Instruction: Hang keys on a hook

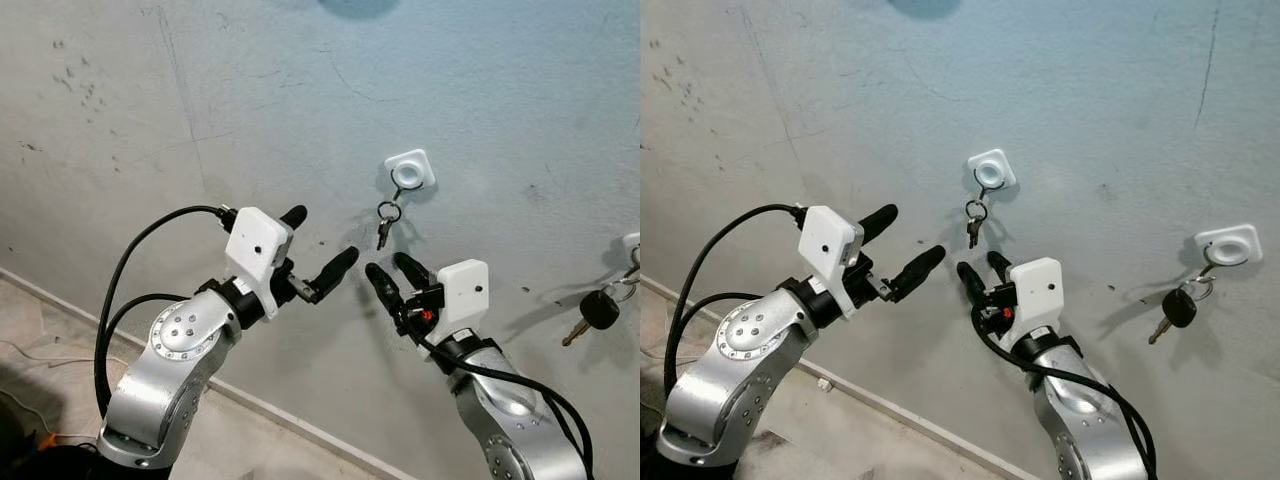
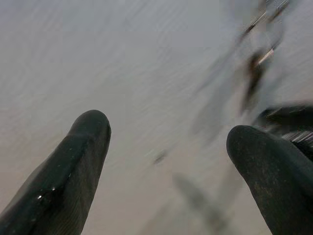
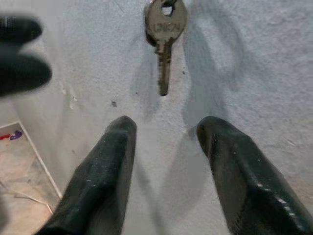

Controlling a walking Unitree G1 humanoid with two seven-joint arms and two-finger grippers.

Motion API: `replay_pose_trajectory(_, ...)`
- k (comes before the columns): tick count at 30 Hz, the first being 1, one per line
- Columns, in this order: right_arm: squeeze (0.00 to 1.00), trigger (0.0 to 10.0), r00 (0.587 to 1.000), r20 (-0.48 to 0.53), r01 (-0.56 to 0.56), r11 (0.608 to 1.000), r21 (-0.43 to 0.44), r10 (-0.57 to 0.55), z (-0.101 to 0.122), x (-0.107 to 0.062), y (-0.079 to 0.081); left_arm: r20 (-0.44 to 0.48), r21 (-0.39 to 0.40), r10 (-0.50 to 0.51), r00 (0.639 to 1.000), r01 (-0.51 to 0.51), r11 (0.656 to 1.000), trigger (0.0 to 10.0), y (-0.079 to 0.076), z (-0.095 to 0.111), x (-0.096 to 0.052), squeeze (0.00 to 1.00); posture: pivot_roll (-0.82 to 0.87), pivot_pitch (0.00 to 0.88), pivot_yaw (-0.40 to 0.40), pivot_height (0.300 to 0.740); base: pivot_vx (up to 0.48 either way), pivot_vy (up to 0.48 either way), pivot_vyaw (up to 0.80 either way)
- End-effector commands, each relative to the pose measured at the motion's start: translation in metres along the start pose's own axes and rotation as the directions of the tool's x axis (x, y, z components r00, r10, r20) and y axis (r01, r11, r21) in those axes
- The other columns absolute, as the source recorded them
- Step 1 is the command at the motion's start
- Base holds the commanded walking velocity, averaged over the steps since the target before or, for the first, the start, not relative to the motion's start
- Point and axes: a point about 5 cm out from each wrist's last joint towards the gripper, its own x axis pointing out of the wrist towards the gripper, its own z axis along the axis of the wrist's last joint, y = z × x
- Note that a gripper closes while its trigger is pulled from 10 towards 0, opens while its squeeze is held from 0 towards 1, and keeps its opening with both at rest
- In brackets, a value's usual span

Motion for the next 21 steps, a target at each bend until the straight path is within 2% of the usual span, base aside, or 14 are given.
replay_pose_trajectory(1,1.00,10.0,0.992,0.051,0.114,0.993,-0.022,-0.113,0.010,-0.009,-0.017,-0.041,0.011,0.054,0.998,-0.053,0.999,10.0,0.007,-0.013,-0.006,0.00,0.15,0.000,-0.024,0.740,0.000,0.000,0.00)
replay_pose_trajectory(10,1.00,10.0,0.984,0.056,0.171,0.985,-0.006,-0.170,0.015,-0.021,-0.020,-0.067,0.020,0.091,0.994,-0.090,0.996,10.0,0.010,-0.023,-0.016,0.00,0.14,0.000,-0.030,0.740,0.000,0.000,0.00)
replay_pose_trajectory(14,1.00,10.0,0.979,0.031,0.202,0.979,0.017,-0.202,0.015,-0.037,-0.021,-0.084,0.045,0.135,0.987,-0.131,0.990,10.0,0.015,-0.029,-0.026,0.00,0.13,0.000,-0.043,0.740,0.000,0.000,0.00)
replay_pose_trajectory(21,1.00,10.0,0.979,0.014,0.204,0.978,0.046,-0.205,0.016,-0.054,-0.018,-0.073,0.053,0.172,0.982,-0.168,0.984,10.0,0.017,-0.029,-0.027,0.00,0.12,0.000,-0.042,0.740,0.000,0.000,0.00)
